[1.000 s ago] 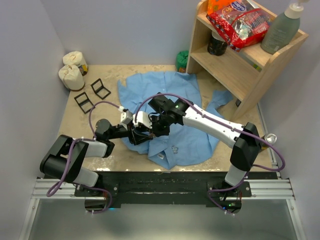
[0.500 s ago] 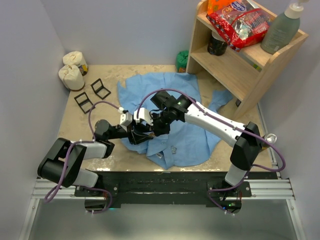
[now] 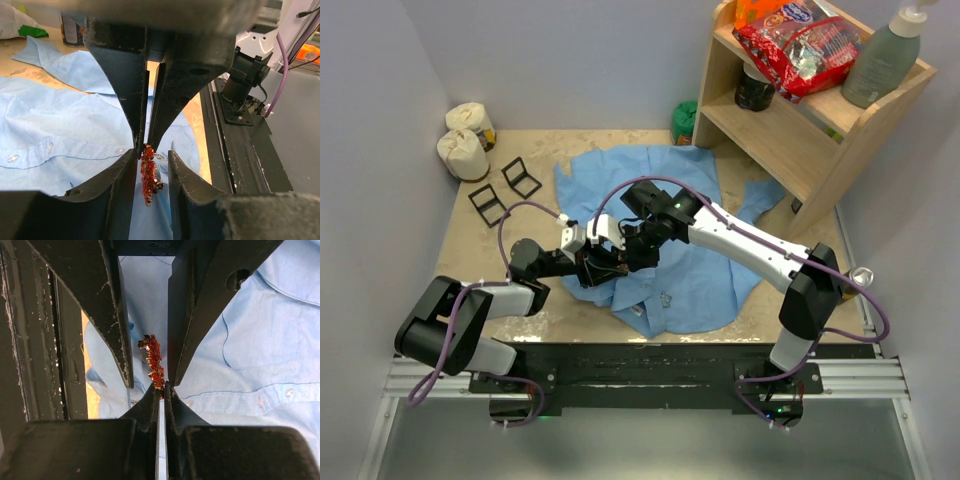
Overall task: Remove the brooch from the garment
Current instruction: Remove the brooch from the clothes.
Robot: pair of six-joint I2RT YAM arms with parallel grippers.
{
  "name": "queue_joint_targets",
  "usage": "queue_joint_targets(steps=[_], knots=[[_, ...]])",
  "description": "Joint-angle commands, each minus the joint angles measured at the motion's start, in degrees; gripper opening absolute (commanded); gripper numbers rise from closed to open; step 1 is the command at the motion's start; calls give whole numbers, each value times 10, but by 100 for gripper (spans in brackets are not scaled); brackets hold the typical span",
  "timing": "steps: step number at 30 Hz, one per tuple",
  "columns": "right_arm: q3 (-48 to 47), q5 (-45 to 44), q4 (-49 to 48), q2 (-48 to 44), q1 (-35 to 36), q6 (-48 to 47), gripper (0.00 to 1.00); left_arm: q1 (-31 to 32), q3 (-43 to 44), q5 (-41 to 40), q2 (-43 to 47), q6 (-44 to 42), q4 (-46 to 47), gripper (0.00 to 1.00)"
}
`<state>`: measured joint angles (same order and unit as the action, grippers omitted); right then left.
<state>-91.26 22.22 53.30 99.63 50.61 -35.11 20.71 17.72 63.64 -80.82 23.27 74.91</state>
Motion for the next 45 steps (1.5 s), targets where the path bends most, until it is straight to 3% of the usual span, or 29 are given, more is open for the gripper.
queue_joint_targets(steps=[1, 5, 14, 24, 27, 31, 32, 36, 39, 45], knots=[[-8, 6, -8, 0, 0, 8, 0, 2, 18, -6, 9, 7, 236, 33], [-10, 4, -8, -1, 0, 9, 0, 1, 18, -4, 9, 4, 227, 24], [-1, -11, -16, -1, 0, 13, 0, -4, 21, -4, 22, 1, 214, 18], [4, -31, -28, 1, 0, 20, 0, -5, 28, -7, 34, -20, 167, 0], [1, -31, -26, 0, 0, 21, 1, -5, 27, -11, 34, -23, 161, 0], [-8, -25, -20, -5, -2, 18, 9, -6, 20, -23, 35, -25, 164, 0], [-13, -24, -18, -7, -3, 16, 19, -7, 16, -29, 35, -24, 168, 0], [-25, 5, 1, -22, -24, -4, 39, -9, 4, -52, 31, -9, 189, 0], [-31, 32, 17, -41, -52, -27, 48, -11, 1, -62, 27, 12, 210, 0], [0, 139, -15, -102, -104, -56, 51, -15, -3, -82, 9, 63, 258, 0]])
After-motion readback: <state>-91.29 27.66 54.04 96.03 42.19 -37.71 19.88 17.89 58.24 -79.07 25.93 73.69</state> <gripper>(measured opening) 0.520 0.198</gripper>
